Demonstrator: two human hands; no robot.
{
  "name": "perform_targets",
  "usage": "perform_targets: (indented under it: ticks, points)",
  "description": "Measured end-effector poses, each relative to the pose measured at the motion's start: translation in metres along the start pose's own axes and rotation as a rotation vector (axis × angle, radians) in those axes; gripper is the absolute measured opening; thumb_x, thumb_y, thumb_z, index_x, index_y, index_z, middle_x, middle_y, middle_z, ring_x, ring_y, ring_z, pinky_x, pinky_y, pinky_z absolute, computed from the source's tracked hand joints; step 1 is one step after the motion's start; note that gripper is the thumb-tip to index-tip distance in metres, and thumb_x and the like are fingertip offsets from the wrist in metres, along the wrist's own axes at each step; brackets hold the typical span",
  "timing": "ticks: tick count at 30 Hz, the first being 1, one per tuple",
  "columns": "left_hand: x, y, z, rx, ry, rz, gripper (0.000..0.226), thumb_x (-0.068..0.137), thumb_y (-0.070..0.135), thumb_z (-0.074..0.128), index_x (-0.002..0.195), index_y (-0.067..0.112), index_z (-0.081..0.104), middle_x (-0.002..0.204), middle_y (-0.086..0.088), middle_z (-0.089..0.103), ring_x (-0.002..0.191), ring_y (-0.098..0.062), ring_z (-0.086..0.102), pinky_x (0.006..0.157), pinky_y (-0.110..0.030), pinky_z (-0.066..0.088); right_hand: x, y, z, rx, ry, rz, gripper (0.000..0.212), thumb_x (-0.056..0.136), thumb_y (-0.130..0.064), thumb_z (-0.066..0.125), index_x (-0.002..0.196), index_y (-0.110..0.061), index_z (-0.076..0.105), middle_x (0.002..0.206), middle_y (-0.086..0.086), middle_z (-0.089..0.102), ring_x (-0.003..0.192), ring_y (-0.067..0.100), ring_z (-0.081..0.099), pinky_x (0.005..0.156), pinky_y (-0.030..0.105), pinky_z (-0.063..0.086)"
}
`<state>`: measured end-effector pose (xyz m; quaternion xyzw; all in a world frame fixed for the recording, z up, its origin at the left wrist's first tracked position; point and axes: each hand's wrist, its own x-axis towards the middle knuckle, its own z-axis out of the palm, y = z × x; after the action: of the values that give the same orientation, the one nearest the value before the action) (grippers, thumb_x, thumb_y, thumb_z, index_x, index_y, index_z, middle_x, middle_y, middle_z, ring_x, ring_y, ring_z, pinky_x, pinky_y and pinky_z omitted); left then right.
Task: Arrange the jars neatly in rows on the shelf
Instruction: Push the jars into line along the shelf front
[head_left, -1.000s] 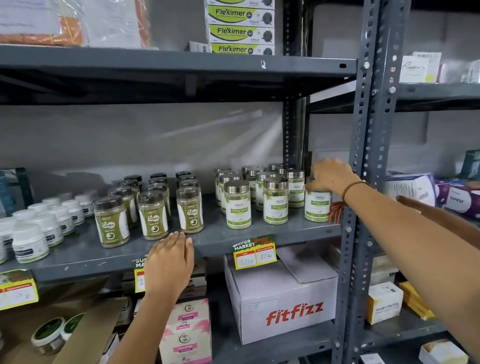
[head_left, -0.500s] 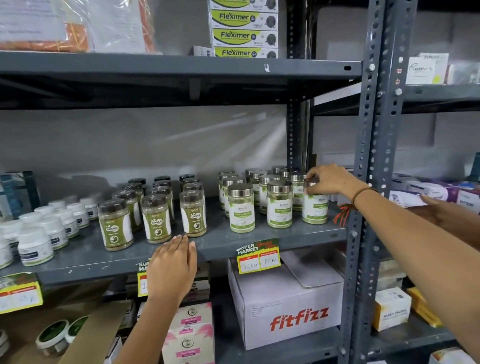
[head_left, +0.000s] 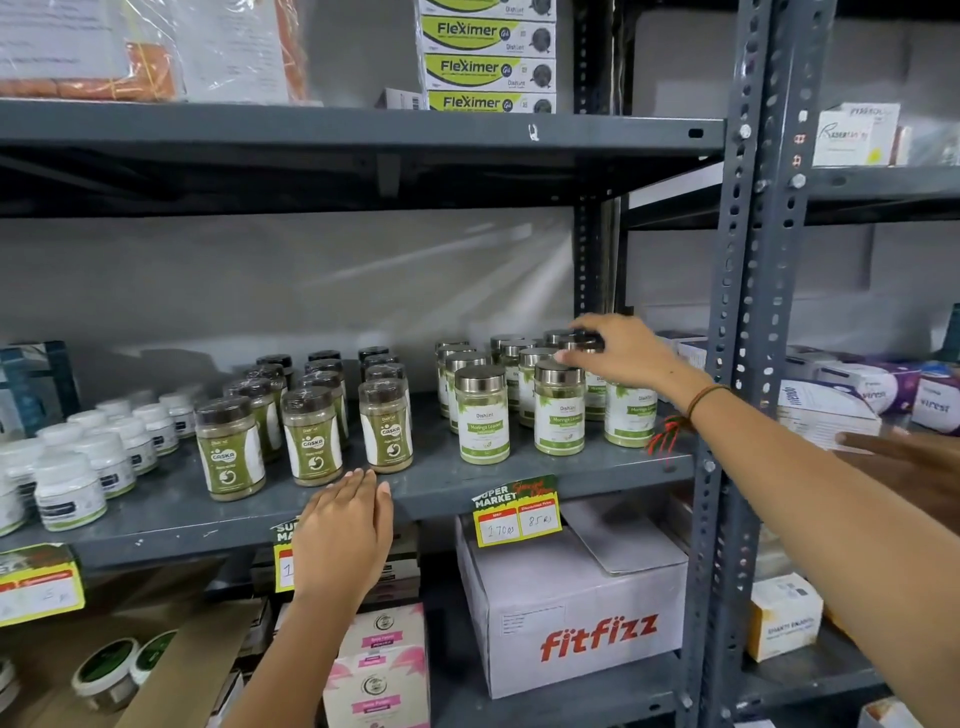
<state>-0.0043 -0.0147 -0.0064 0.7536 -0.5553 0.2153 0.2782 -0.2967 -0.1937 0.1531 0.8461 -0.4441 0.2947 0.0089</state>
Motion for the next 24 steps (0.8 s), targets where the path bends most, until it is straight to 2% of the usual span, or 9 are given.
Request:
perform_targets:
  ticks: [3, 10, 17, 21, 24]
  points:
    - [0.000, 0.000, 0.000, -0.005, 0.002, -0.005, 0.048, 0.092, 0.034, 0.035, 0.112, 0.004, 0.067, 0.115, -0.015, 0.069, 0.111, -0.027, 0.062, 0.098, -0.042, 0.047, 0.002, -0.011, 0.013, -0.114, -0.121, -0.026, 0.075, 0.078, -0.072, 0.059, 0.134, -0.021, 0.058, 0.129, 0.009, 0.065, 0.117, 0.030, 0.061, 0.096, 0.043, 0.050]
    - [0.000, 0.000, -0.001, -0.005, 0.004, -0.014, 0.049, 0.093, 0.036, 0.033, 0.113, 0.005, 0.066, 0.116, -0.014, 0.069, 0.112, -0.026, 0.061, 0.099, -0.042, 0.046, 0.006, -0.012, 0.025, -0.163, -0.143, -0.032, 0.066, 0.077, -0.062, 0.067, 0.132, -0.026, 0.060, 0.115, 0.004, 0.067, 0.105, 0.027, 0.063, 0.089, 0.039, 0.052]
    - [0.000, -0.001, 0.000, 0.000, 0.004, -0.006, 0.048, 0.093, 0.035, 0.035, 0.112, 0.005, 0.067, 0.115, -0.014, 0.069, 0.110, -0.026, 0.063, 0.098, -0.041, 0.047, 0.008, -0.010, 0.025, -0.172, -0.158, -0.020, 0.069, 0.077, -0.061, 0.068, 0.136, -0.028, 0.057, 0.126, 0.005, 0.066, 0.111, 0.027, 0.063, 0.094, 0.039, 0.051]
    - [0.000, 0.000, 0.000, 0.003, 0.013, -0.002, 0.047, 0.093, 0.034, 0.036, 0.111, 0.004, 0.067, 0.113, -0.014, 0.070, 0.109, -0.026, 0.063, 0.097, -0.041, 0.048, 0.004, -0.025, 0.024, -0.160, -0.020, -0.031, 0.082, 0.079, -0.067, 0.063, 0.144, -0.021, 0.049, 0.138, 0.010, 0.059, 0.123, 0.031, 0.056, 0.102, 0.043, 0.045]
    - [0.000, 0.001, 0.001, 0.000, 0.020, -0.010, 0.046, 0.093, 0.034, 0.037, 0.111, 0.005, 0.067, 0.113, -0.014, 0.070, 0.109, -0.026, 0.063, 0.097, -0.041, 0.048, 0.002, -0.058, 0.029, -0.114, 0.180, -0.150, 0.076, 0.084, -0.067, 0.055, 0.143, -0.020, 0.050, 0.138, 0.009, 0.059, 0.127, 0.030, 0.053, 0.107, 0.046, 0.042]
